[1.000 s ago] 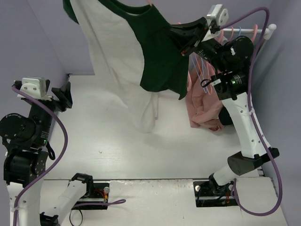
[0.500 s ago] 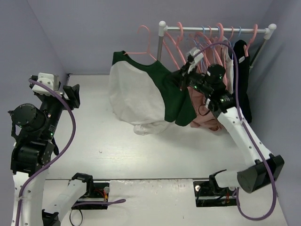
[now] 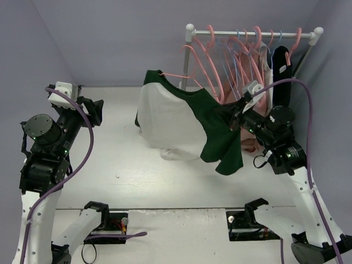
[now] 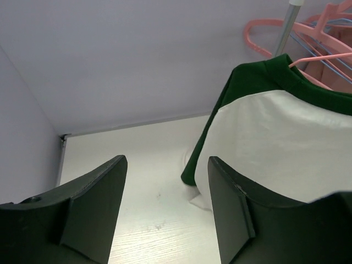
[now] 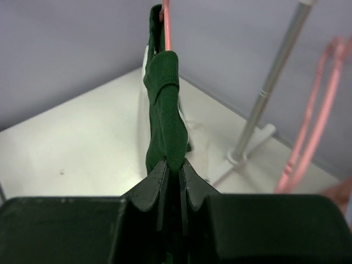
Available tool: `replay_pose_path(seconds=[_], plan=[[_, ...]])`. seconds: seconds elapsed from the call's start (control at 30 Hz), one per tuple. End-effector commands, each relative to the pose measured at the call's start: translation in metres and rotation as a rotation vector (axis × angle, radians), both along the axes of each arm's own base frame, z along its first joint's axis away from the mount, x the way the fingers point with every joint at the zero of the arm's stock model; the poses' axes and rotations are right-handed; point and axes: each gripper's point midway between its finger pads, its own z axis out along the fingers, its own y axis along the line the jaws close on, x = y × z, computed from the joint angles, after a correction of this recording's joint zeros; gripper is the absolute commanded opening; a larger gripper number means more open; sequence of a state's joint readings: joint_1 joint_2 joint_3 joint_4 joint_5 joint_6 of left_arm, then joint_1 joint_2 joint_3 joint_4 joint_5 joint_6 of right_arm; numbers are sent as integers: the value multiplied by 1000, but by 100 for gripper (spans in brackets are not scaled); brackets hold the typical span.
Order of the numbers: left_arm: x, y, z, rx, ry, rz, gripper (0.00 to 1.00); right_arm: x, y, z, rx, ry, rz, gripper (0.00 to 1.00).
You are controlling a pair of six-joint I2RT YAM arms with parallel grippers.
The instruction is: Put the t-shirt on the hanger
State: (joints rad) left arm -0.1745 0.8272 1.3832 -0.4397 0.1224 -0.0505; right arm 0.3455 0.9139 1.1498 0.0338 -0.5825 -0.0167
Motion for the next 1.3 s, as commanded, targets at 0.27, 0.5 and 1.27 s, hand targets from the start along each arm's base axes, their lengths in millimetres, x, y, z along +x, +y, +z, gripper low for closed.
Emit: replay_pose_path(seconds=[0.27, 0.5, 1.27], plan=[[7, -13, 12, -76, -48, -49, 55, 2, -143, 52, -23, -155, -766, 0], [12, -18, 7, -93, -31, -68, 54, 16, -145, 54, -59, -148, -798, 0], [19, -19, -11, -79, 13, -64, 54, 88, -72, 73, 30, -210, -546, 0]])
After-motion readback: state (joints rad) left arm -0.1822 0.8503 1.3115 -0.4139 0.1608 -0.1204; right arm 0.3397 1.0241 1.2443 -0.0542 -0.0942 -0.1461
